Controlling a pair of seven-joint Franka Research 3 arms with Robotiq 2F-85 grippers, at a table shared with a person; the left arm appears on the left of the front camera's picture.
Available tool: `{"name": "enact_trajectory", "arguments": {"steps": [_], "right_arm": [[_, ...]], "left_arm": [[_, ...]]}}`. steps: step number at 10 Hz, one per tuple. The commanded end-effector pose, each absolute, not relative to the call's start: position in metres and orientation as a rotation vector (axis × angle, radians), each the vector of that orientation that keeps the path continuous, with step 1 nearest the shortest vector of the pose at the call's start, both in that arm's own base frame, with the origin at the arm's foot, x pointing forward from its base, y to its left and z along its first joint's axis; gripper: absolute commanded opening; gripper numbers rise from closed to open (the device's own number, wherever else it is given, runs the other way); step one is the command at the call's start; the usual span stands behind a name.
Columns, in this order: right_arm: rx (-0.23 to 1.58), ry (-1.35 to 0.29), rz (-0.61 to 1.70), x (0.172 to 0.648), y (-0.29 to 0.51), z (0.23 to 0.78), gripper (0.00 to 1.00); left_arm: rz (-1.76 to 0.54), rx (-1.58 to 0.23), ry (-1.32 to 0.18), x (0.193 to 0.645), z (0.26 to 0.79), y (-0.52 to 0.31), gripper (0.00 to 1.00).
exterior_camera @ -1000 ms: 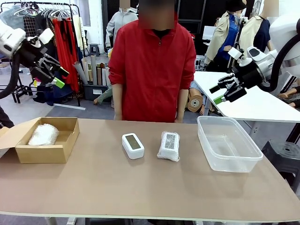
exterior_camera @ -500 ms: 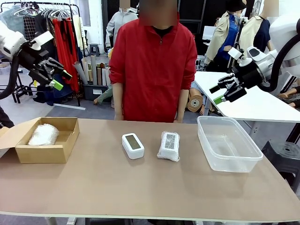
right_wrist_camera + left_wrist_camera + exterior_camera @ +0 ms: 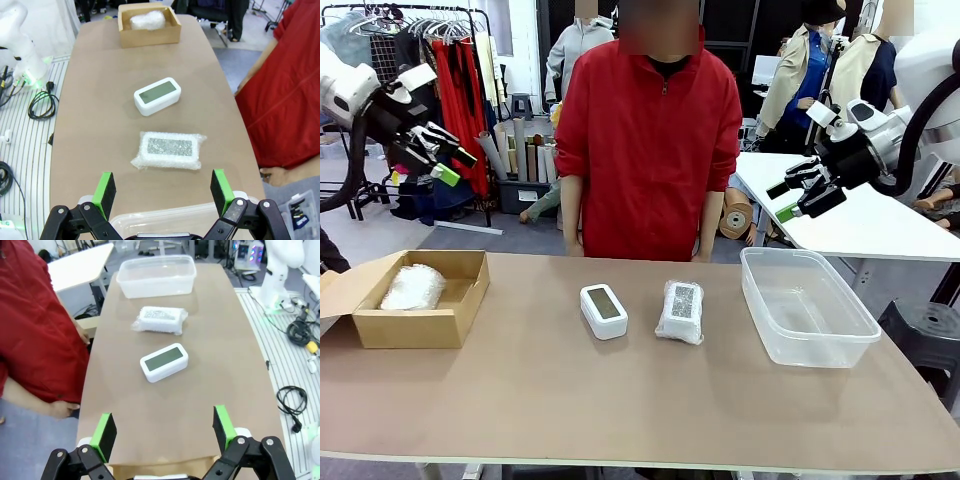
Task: Separate and place wrapped and unwrapped clocks.
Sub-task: Pick up the Digital clock indicated by the person.
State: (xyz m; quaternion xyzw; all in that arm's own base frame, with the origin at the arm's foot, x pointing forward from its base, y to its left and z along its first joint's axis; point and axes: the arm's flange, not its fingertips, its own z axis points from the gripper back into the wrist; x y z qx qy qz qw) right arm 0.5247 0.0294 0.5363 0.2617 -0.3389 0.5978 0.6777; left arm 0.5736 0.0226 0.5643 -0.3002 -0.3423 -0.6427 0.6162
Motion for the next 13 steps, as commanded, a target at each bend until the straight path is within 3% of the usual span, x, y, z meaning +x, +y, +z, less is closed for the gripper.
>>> {"name": "enact_trajectory", "arguments": {"steps": [1,13], "right_arm": [[0.595,-0.764,1.347,0.5237,0.0295,0.5389,1.00],[0.595,-0.764,1.347,0.5237,0.0295,0.5389,1.00]], "left_arm": [[-1.508,-0.695,-0.778,0.5719,0.5613,0.0230,1.00],[-1.508,-0.695,-0.778,0.5719,0.5613,0.0230,1.00]]}}
